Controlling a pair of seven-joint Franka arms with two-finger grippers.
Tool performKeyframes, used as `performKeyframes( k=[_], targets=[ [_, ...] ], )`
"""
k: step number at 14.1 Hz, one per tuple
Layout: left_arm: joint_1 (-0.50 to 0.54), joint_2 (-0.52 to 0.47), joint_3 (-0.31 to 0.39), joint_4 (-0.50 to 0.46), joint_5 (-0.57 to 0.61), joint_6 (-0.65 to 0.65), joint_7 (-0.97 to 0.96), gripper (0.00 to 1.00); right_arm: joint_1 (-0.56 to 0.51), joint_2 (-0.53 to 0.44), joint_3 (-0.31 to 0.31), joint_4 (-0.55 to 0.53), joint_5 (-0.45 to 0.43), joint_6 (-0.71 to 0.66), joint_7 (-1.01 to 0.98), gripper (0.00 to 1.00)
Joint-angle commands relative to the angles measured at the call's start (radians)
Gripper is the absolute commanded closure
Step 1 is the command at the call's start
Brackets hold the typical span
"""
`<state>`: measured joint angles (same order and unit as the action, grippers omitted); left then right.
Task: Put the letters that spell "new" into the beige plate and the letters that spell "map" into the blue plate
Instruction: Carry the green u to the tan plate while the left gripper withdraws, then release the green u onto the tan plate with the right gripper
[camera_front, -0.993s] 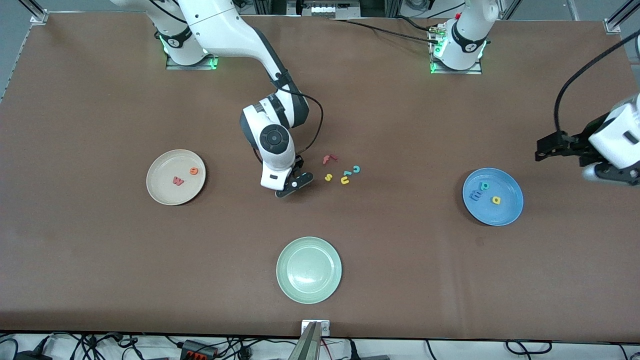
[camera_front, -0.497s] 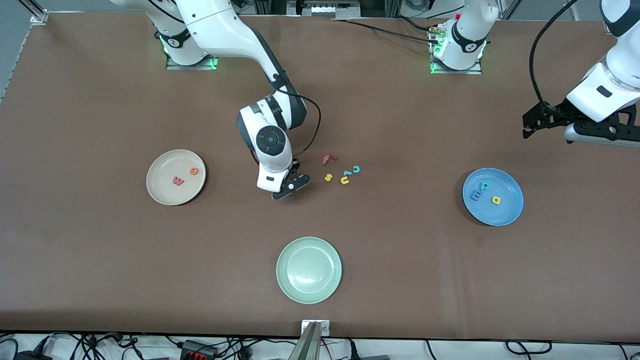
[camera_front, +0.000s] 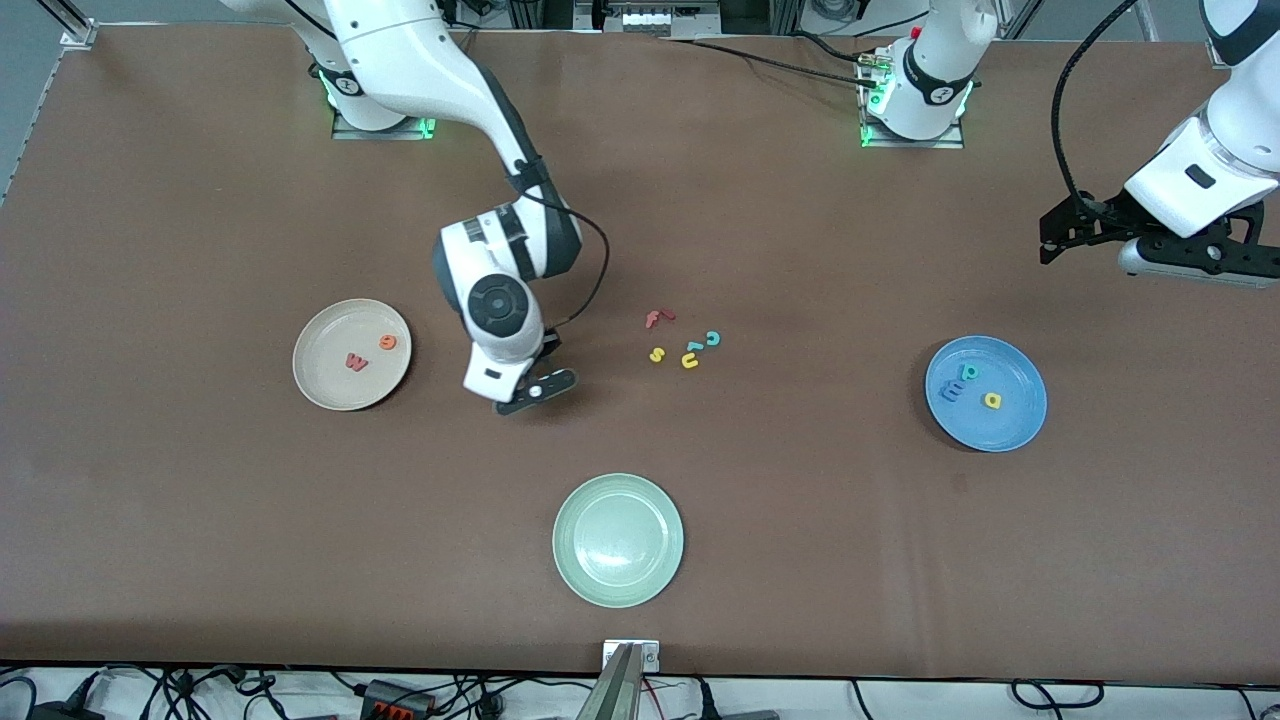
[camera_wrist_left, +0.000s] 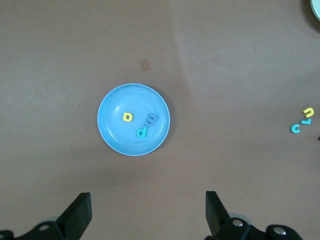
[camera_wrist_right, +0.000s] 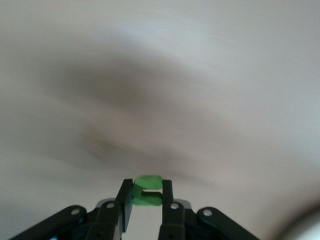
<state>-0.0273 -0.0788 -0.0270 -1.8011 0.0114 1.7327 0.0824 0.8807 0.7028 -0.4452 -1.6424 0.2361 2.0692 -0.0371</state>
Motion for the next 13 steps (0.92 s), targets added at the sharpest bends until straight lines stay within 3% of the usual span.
performKeyframes(
  k=[1, 5, 10, 12, 13],
  targets=[
    [-0.006, 0.016, -0.007, 0.032, -0.025, -0.024, 0.002, 0.00, -0.002, -0.048, -0.111, -0.016, 0.005, -0.136, -0.004, 0.77],
    [-0.006, 0.016, -0.016, 0.036, -0.027, -0.024, 0.000, 0.00, -0.006, -0.057, -0.208, -0.121, 0.008, -0.141, -0.009, 0.77],
    [0.004, 0.017, -0.021, 0.032, -0.028, -0.021, 0.002, 0.00, -0.012, -0.066, -0.257, -0.235, 0.008, -0.126, -0.029, 0.75],
    [-0.003, 0.017, -0.024, 0.035, -0.028, -0.021, 0.000, 0.00, -0.009, -0.082, -0.260, -0.267, 0.011, -0.121, -0.029, 0.64],
    [-0.005, 0.016, -0.024, 0.040, -0.028, -0.027, 0.000, 0.00, -0.012, -0.082, -0.262, -0.277, 0.009, -0.107, -0.029, 0.53]
  ],
)
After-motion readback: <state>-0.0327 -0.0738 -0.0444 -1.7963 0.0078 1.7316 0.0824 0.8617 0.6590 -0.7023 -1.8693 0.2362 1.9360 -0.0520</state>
